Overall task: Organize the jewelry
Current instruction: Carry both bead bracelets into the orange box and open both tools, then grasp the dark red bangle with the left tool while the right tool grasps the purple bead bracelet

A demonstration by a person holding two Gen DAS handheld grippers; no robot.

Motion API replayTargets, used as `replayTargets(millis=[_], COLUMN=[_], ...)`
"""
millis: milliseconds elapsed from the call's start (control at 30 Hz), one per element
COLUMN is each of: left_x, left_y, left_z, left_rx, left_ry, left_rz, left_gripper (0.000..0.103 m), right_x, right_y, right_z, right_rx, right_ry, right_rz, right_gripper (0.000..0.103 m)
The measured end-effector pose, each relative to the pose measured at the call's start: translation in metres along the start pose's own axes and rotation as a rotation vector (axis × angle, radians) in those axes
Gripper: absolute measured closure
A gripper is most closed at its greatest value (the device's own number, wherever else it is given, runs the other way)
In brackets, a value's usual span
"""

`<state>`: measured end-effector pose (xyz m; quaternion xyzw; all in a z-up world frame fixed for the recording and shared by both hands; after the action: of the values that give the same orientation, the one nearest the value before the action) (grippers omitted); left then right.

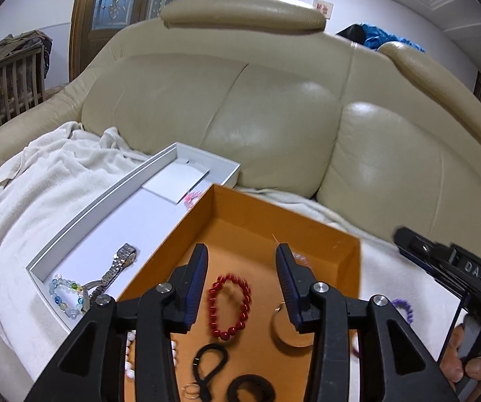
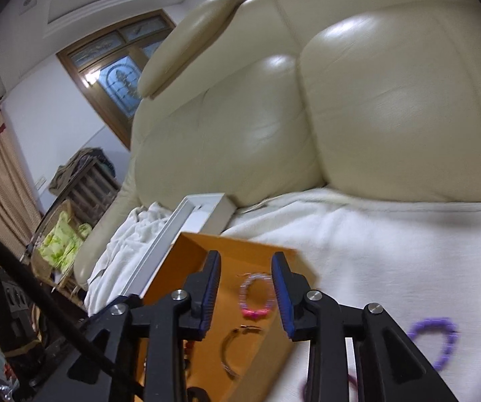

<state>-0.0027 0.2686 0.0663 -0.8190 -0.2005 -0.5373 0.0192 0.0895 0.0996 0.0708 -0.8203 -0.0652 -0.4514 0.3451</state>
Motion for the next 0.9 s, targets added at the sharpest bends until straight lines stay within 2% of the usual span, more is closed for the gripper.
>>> replayTargets(millis=[233, 333, 433, 533, 667, 767, 900], left_x=[0.004, -0.001, -0.011, -0.018, -0.024, -0.029, -0.033], left_y=[0.05, 0.078, 0.104, 0.115, 0.116, 0.123, 0.123], left_z=[-0.026, -0.037, -0.043, -0.043, -0.035, -0.032, -0.029], left_rx=[-0.072, -0.121, -0.175, -0.195, -0.185, -0.214, -0.193], left_ry=[0.055, 0.074, 0.071, 0.058, 0.027, 0.003, -0.001], left_rz=[0.068, 0.126, 0.182, 0.206, 0.172, 0.158, 0.184], left_gripper=[0.058, 0.053, 0.051, 0.051, 0.051, 0.051, 0.051], right_x=[0.006, 0.005, 0.002, -0.002, -0.01, -0.019, -0.026], right_y=[0.072, 0.1, 0.119, 0.131, 0.138, 0.137, 0.133], right_z=[-0.076, -0.11, -0.139, -0.154, -0.148, -0.124, -0.086], right_rx=[-0.168, -0.224, -0.255, -0.275, -0.262, -0.227, -0.222], right_ry=[0.002, 0.005, 0.0, -0.015, -0.047, -0.102, -0.144], right_rz=[0.035, 0.071, 0.101, 0.097, 0.094, 0.098, 0.072], right_gripper=[0.069, 0.069, 0.069, 0.069, 0.069, 0.069, 0.069])
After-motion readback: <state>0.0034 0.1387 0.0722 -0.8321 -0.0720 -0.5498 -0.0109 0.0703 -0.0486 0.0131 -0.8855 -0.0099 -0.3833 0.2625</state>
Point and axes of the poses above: each gripper's, at about its wrist camera, not at the fingertips, and z roughly the way its jaws point, y to its right, x to its top, the point moved 7 cm from there along z, roughly the way its jaws point, and after that the axes turned 14 degrees about y, right-handed, at the moved point
